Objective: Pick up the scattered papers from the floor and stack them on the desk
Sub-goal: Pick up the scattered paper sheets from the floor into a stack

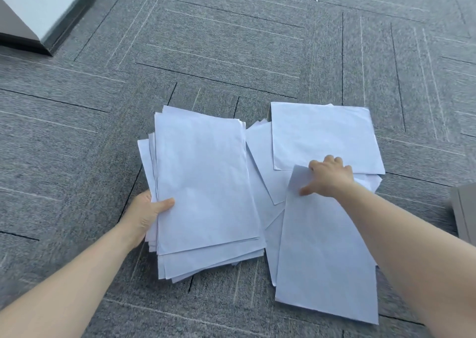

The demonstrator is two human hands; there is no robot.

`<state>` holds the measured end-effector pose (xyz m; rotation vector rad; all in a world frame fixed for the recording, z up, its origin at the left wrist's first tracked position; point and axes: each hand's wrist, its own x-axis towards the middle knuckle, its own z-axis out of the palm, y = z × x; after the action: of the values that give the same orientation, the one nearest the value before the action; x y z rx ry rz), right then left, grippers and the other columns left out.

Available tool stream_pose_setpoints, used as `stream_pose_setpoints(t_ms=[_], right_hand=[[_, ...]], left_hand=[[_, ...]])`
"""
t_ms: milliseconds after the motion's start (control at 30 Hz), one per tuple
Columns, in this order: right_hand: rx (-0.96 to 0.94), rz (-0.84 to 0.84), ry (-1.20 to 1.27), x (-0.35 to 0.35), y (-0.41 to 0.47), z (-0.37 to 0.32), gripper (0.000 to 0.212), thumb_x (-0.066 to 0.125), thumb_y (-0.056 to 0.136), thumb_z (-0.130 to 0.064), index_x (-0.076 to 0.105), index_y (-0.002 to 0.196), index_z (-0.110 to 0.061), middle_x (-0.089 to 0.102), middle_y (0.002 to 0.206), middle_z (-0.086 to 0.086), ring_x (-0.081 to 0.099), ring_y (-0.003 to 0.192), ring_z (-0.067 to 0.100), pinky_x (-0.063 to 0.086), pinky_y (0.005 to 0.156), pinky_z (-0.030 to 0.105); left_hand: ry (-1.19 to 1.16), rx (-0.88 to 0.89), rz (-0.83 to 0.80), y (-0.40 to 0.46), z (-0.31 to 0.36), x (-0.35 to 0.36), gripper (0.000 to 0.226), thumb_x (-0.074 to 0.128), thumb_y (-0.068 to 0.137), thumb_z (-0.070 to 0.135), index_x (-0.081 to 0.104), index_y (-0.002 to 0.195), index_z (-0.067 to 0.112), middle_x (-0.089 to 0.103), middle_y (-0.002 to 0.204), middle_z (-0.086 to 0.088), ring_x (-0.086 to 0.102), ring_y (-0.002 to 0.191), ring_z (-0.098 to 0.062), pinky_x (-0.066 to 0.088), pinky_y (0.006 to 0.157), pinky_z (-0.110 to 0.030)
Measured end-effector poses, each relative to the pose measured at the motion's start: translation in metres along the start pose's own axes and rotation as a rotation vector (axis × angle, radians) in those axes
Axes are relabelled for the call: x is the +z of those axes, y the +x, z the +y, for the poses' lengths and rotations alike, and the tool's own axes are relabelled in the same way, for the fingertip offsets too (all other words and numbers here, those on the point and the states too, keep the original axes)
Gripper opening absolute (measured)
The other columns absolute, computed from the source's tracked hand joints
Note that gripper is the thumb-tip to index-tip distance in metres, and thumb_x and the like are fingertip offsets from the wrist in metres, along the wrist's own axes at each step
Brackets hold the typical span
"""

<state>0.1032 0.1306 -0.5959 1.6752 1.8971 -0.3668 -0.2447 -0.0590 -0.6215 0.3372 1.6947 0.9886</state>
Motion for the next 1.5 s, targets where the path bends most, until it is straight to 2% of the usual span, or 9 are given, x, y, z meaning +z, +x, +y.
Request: stream_pose_setpoints(t_ms=[133,267,400,567,700,867,1067,1400,1500], right_hand=[[-0.115,0.119,0.097,0.004,0.001,-0.002,0.014,0.056,0.089,-0.040,0.057,0.091,-0.027,0.055,0.098,0.001,0.045,0.109,0.029,0.030,0.082,0.039],[-0.068,0.193,0.684,0.002,0.007,0.006,0.022,0.059,0.089,-0.028,0.048,0.075,-0.014,0.055,0.071,0.004,0.052,0.076,0.031,0.037,0.068,0.037],[0.062,0.352,0.880,-0.009,0.018,0.024,0.027,0.060,0.090,-0.022,0.049,0.077,-0.001,0.054,0.073,0.014,0.047,0.070,0.029,0.037,0.061,0.037],[0.351,0.430,1.002,-0.004,0.031,0.050,0.037,0.054,0.092,-0.020,0.030,0.064,-0.016,0.038,0.063,0.002,0.038,0.070,0.027,0.024,0.052,0.033],[0.453,0.453,0.958,-0.005,0.043,0.068,0.036,0.052,0.093,-0.017,0.032,0.064,-0.011,0.046,0.069,0.006,0.044,0.077,0.030,0.025,0.057,0.034],[0.532,0.473,0.968,-0.009,0.060,0.084,0.017,0.050,0.095,-0.019,0.056,0.082,-0.009,0.055,0.119,0.023,0.054,0.089,0.037,0.039,0.074,0.034],[0.606,0.336,0.952,-0.006,0.067,0.089,0.062,0.070,0.085,-0.030,0.044,0.138,-0.013,0.033,0.141,0.019,0.055,0.114,0.042,0.044,0.094,0.042],[0.622,0.200,0.875,-0.017,0.076,0.109,0.103,0.084,0.064,-0.054,0.031,0.141,-0.010,0.049,0.137,0.022,0.053,0.122,0.043,0.048,0.097,0.051],[0.602,0.175,0.918,-0.016,0.081,0.114,0.099,0.083,0.047,-0.059,0.048,0.128,-0.014,0.064,0.123,0.014,0.060,0.115,0.037,0.048,0.098,0.051]], left_hand=[[0.003,-0.005,0.022,-0.001,0.001,0.000,0.027,0.064,0.086,-0.003,0.064,0.112,0.005,0.070,0.102,-0.009,0.067,0.089,-0.026,0.052,0.087,-0.041],[0.001,-0.017,0.050,0.001,0.002,-0.002,0.029,0.064,0.088,0.002,0.063,0.116,0.003,0.070,0.109,-0.012,0.067,0.098,-0.032,0.051,0.091,-0.045],[-0.012,-0.022,0.053,0.003,0.003,-0.002,0.026,0.063,0.088,0.001,0.063,0.114,0.005,0.069,0.110,-0.012,0.066,0.097,-0.030,0.050,0.089,-0.043],[-0.064,-0.007,0.055,0.005,0.007,0.006,0.019,0.059,0.090,-0.002,0.064,0.106,0.008,0.070,0.100,-0.007,0.065,0.091,-0.027,0.050,0.086,-0.040],[-0.092,0.012,0.040,0.006,0.014,0.008,0.018,0.058,0.091,0.001,0.067,0.101,0.013,0.077,0.090,0.000,0.069,0.088,-0.025,0.051,0.080,-0.038],[-0.109,0.015,-0.016,0.012,0.019,0.017,0.019,0.055,0.092,0.000,0.067,0.102,0.010,0.078,0.090,0.000,0.074,0.075,-0.015,0.061,0.065,-0.033],[-0.100,-0.001,-0.067,0.020,0.018,0.038,0.021,0.057,0.090,0.001,0.067,0.106,0.009,0.077,0.095,-0.003,0.075,0.081,-0.019,0.061,0.066,-0.031],[-0.088,-0.011,-0.076,0.029,0.017,0.056,0.021,0.058,0.089,0.000,0.067,0.104,0.010,0.077,0.094,-0.004,0.075,0.079,-0.018,0.061,0.065,-0.031],[-0.081,-0.013,-0.086,0.029,0.016,0.060,0.020,0.057,0.089,0.000,0.067,0.104,0.010,0.077,0.093,-0.003,0.075,0.078,-0.017,0.061,0.063,-0.029]])
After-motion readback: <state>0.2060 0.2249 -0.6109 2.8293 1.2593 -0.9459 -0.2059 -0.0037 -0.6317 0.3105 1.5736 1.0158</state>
